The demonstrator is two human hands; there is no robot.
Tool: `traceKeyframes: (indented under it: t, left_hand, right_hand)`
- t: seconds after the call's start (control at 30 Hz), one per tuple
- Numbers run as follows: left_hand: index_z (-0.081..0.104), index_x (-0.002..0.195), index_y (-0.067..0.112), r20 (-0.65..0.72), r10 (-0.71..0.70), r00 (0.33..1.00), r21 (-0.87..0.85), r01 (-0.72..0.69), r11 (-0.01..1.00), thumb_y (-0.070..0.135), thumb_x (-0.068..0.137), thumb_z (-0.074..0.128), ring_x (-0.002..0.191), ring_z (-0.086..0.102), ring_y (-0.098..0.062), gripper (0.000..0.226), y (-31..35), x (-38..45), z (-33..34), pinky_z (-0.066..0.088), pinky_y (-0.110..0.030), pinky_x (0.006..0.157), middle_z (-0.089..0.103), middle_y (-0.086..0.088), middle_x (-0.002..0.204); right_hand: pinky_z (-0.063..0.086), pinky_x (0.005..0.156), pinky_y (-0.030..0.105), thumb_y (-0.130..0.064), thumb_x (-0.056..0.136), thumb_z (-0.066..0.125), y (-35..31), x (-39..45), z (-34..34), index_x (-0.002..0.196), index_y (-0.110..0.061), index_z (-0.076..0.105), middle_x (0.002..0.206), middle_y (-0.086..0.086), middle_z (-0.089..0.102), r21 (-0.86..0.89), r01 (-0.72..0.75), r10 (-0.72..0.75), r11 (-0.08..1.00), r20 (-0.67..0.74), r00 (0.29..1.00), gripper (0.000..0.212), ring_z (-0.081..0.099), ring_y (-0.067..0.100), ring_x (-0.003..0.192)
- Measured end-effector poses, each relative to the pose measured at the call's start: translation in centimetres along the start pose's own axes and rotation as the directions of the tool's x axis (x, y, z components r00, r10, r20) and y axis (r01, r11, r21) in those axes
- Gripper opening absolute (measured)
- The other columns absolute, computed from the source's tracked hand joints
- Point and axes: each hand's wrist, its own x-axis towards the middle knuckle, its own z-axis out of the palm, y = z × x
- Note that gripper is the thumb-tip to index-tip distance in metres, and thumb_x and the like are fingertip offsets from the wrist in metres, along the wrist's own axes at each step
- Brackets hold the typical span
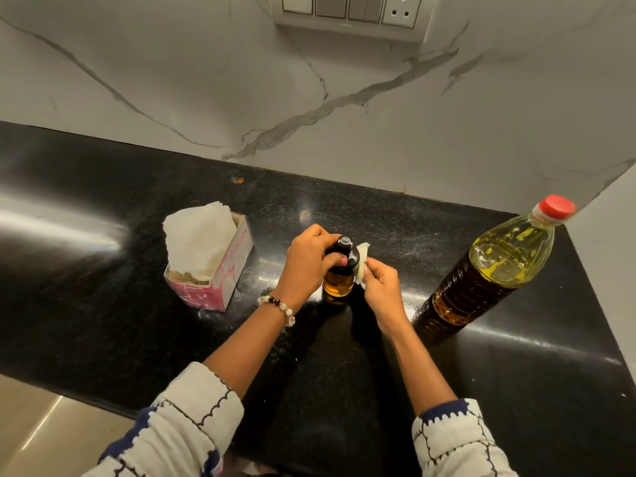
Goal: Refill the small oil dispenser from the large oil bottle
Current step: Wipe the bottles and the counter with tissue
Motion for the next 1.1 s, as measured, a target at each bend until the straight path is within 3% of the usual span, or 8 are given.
traceKeyframes:
  t: [0.17,0.3,0.43,0.57,0.73,0.9,1.0,1.1]
  left_hand:
    - [0.070,0.111,0.012,0.029,0.016,0.999,-0.036,-0.015,0.999,0.025,0.080,0.075,0.074,0.045,-0.009,0.034,-0.1,0.3,0.0,0.045,-0.028,0.071,0.052,0.001,0.093]
    - [0.073,0.106,0.015,0.078,0.012,0.997,-0.017,-0.010,1.000,0.029,0.078,0.076,0.074,0.045,-0.010,0.032,-0.1,0.8,-0.3,0.048,-0.035,0.072,0.054,-0.002,0.093]
    - [0.073,0.107,0.013,0.083,0.015,0.996,-0.023,-0.013,1.000,0.028,0.077,0.077,0.076,0.047,-0.012,0.034,-0.1,0.9,-0.4,0.050,-0.038,0.075,0.053,0.000,0.094]
    - [0.073,0.107,0.012,0.063,0.012,0.998,-0.037,-0.010,0.999,0.028,0.077,0.077,0.075,0.047,-0.012,0.034,-0.4,0.8,0.1,0.050,-0.041,0.075,0.052,0.000,0.093]
    - [0.074,0.103,0.013,0.080,0.032,0.996,-0.034,-0.029,0.999,0.029,0.077,0.077,0.075,0.048,-0.012,0.031,-0.9,1.0,0.2,0.050,-0.042,0.074,0.054,0.001,0.094]
    - [0.074,0.102,0.010,0.124,0.066,0.990,-0.060,-0.059,0.996,0.026,0.078,0.077,0.064,0.043,-0.002,0.029,-0.9,1.4,-0.3,0.050,-0.034,0.071,0.057,0.000,0.097]
    - [0.072,0.106,0.010,0.190,0.075,0.979,-0.084,-0.060,0.995,0.021,0.079,0.076,0.067,0.045,-0.005,0.030,-0.9,1.7,-0.8,0.046,-0.026,0.071,0.055,0.001,0.099]
    - [0.069,0.114,0.013,0.251,0.060,0.966,-0.054,-0.048,0.997,0.015,0.081,0.073,0.078,0.048,-0.012,0.034,-1.2,2.3,-1.6,0.046,-0.028,0.079,0.056,0.004,0.104]
  right_hand:
    - [0.048,0.075,0.033,-0.008,0.094,0.045,1.1,-2.9,1.0,0.092,-0.017,0.066,0.087,0.003,0.068,-0.124,-0.030,0.022,0.992,-0.064,0.998,0.023,0.062,0.014,0.086]
    - [0.046,0.070,0.025,0.001,0.092,0.040,-1.0,-2.9,1.9,0.099,-0.021,0.064,0.083,0.001,0.064,-0.026,0.042,-0.046,0.999,-0.163,0.986,0.033,0.058,0.003,0.077]
    - [0.052,0.070,0.034,0.011,0.079,0.039,-0.9,-1.6,2.1,0.095,-0.026,0.065,0.083,0.003,0.068,-0.039,0.008,-0.013,0.999,-0.123,0.992,0.048,0.063,0.017,0.081]
    - [0.052,0.080,0.039,0.011,0.077,0.037,1.0,-2.6,2.6,0.101,-0.022,0.059,0.090,-0.003,0.066,-0.111,-0.106,0.098,0.988,-0.076,0.992,0.046,0.060,0.013,0.086]
    - [0.044,0.069,0.017,0.011,0.082,0.035,-0.6,-3.6,3.0,0.111,-0.012,0.061,0.078,-0.007,0.060,0.025,-0.035,0.038,0.999,-0.117,0.992,0.045,0.056,0.003,0.075]
    - [0.053,0.082,0.034,0.011,0.082,0.038,-0.9,-0.9,1.5,0.103,-0.027,0.067,0.096,0.003,0.071,0.023,0.028,-0.027,0.999,-0.060,0.998,0.052,0.065,0.020,0.097]
    - [0.053,0.076,0.037,0.008,0.082,0.037,0.8,-1.1,1.8,0.099,-0.022,0.063,0.090,0.003,0.069,-0.177,-0.056,0.051,0.983,-0.034,0.998,0.043,0.064,0.021,0.090]
    - [0.047,0.066,0.038,0.007,0.076,0.036,1.8,-2.3,2.3,0.086,-0.014,0.059,0.077,0.001,0.063,-0.225,-0.065,0.052,0.972,-0.064,0.997,0.032,0.059,0.020,0.077]
